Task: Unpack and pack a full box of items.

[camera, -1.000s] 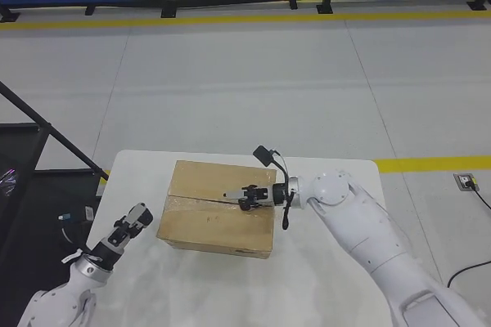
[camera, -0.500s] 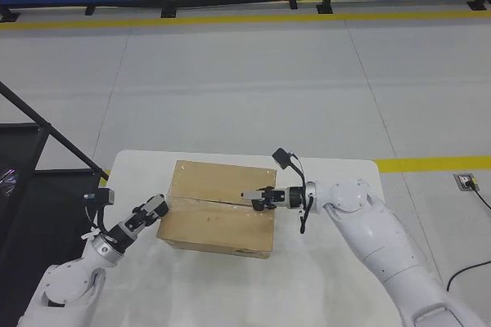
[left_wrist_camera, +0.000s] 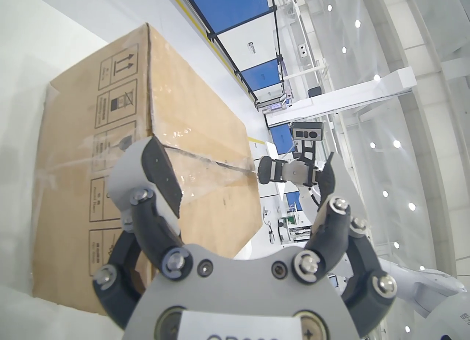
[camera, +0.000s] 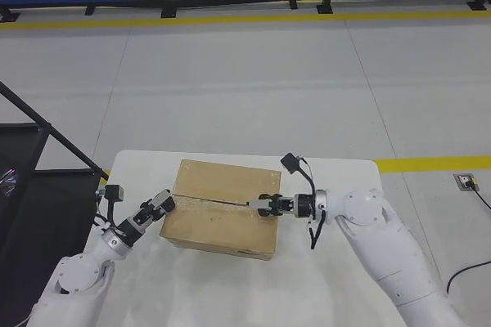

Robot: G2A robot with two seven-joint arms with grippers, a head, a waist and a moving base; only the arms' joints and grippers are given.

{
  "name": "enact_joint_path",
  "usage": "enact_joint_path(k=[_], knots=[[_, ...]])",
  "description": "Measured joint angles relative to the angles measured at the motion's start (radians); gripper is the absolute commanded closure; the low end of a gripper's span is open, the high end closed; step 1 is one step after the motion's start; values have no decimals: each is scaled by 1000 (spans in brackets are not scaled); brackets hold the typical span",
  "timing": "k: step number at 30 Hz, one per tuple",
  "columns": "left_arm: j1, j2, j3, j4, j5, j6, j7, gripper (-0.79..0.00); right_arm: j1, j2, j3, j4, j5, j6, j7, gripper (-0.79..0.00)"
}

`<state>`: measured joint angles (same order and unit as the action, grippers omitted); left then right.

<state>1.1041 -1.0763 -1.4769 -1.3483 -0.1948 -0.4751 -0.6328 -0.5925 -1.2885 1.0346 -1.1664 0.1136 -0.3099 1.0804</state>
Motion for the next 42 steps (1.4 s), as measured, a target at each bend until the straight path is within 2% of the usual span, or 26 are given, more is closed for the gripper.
enact_joint_path(k=[2,4,12,16,33,42], knots=[[8,0,-2,-2,-6,-6,0,-785,16,-6,-24,-9,-14,26,-6,-77],[19,1,-9,-4,-18,-14,6,-785,42,-14,-51,1,-31,64,-14,0],[78,8,-73,-15,-94,-45,9,-785,154,-58,-166,116,-55,195,-26,0],[99,12,-96,2,-101,-44,10,-785,203,-85,-217,184,-71,251,-71,0],[74,4,-41,53,-68,-41,9,-785,300,-169,-334,318,-74,301,-115,0],[77,3,-31,51,-71,-47,3,-785,357,-239,-412,382,-78,326,-151,0]])
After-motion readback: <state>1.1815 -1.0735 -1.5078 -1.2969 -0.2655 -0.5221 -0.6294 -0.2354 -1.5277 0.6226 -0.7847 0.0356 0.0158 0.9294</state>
